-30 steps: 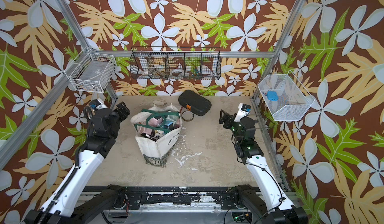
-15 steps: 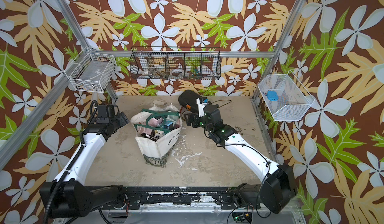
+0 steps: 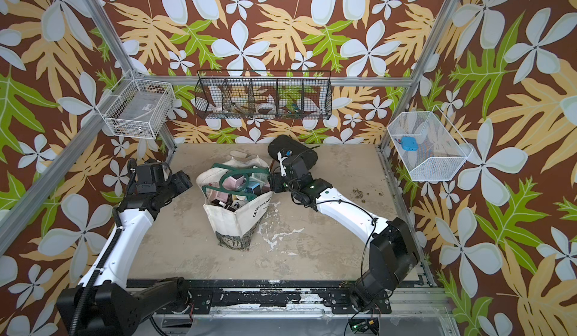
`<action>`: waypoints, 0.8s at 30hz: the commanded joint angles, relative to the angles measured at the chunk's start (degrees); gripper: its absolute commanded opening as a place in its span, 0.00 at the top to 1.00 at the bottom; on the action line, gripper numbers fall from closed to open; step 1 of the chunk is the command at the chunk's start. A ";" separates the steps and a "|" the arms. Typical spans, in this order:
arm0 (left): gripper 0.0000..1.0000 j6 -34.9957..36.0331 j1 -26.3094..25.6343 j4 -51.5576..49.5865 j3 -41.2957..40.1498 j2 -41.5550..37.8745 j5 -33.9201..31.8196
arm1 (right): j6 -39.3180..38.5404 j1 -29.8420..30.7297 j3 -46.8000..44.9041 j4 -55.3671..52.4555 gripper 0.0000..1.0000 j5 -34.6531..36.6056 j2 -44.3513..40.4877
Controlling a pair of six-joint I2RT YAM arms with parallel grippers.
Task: Take out the pencil sharpeners from the tote bags
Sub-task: Pick up the canvas bag from the center of the board.
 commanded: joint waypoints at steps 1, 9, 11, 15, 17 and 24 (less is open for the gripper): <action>0.18 0.44 0.09 1.36 -0.58 -0.23 3.29 | 0.00 0.04 1.06 -1.81 0.49 -1.73 1.29; 0.19 0.44 0.13 3.04 -2.41 -2.30 7.87 | -1.04 0.07 -2.16 -1.63 1.00 -3.34 0.07; 0.19 0.40 0.09 3.76 -3.19 -3.18 9.28 | -1.32 0.07 -3.82 -1.30 1.00 -3.19 -0.38; 0.19 0.62 0.09 4.12 -4.09 -3.71 10.99 | -1.94 0.01 -5.64 -0.66 1.00 -2.48 -0.38; 0.19 0.79 0.08 3.96 -4.45 -3.27 12.01 | -2.06 0.00 -6.25 -0.14 1.00 -2.45 -0.31; 0.22 0.46 0.09 4.14 -4.59 -1.42 15.04 | -2.60 -0.06 -7.94 1.17 1.00 -2.66 0.04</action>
